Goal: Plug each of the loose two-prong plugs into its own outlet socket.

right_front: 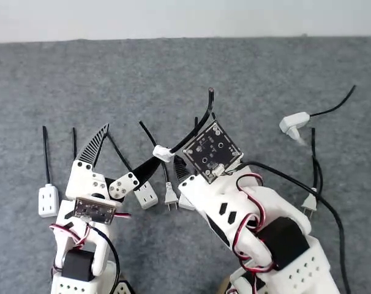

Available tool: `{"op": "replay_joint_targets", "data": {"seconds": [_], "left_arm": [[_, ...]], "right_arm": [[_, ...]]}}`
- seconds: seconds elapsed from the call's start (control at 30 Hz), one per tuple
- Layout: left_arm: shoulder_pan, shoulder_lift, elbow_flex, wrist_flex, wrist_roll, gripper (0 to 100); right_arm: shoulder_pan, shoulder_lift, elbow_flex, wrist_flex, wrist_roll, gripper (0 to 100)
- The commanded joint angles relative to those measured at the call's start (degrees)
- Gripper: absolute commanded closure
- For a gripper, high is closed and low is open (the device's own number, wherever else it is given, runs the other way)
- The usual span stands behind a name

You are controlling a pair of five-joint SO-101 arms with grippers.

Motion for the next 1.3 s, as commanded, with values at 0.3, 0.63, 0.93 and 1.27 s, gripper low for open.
{"op": "replay_joint_targets", "data": {"seconds": [0.3, 0.63, 0.93, 1.27], "left_arm": [[0.18, -0.62, -0.48, -1.49, 0.44, 59], [0.18, -0.79, -0.04, -1.49, 0.44, 59], [0.18, -0.79, -0.04, -1.49, 0.44, 59], [0.18, -0.70, 0.13, -1.49, 0.44, 59]], "right_arm": [[-4.18, 0.13, -7.65, 0.92, -0.62, 90.4], [-4.26, 0.22, -7.21, 1.19, -0.53, 90.3], [-4.09, 0.22, -5.27, 0.66, -0.53, 90.3], [0.66, 0.22, -4.92, 0.92, -0.97, 90.3]]}}
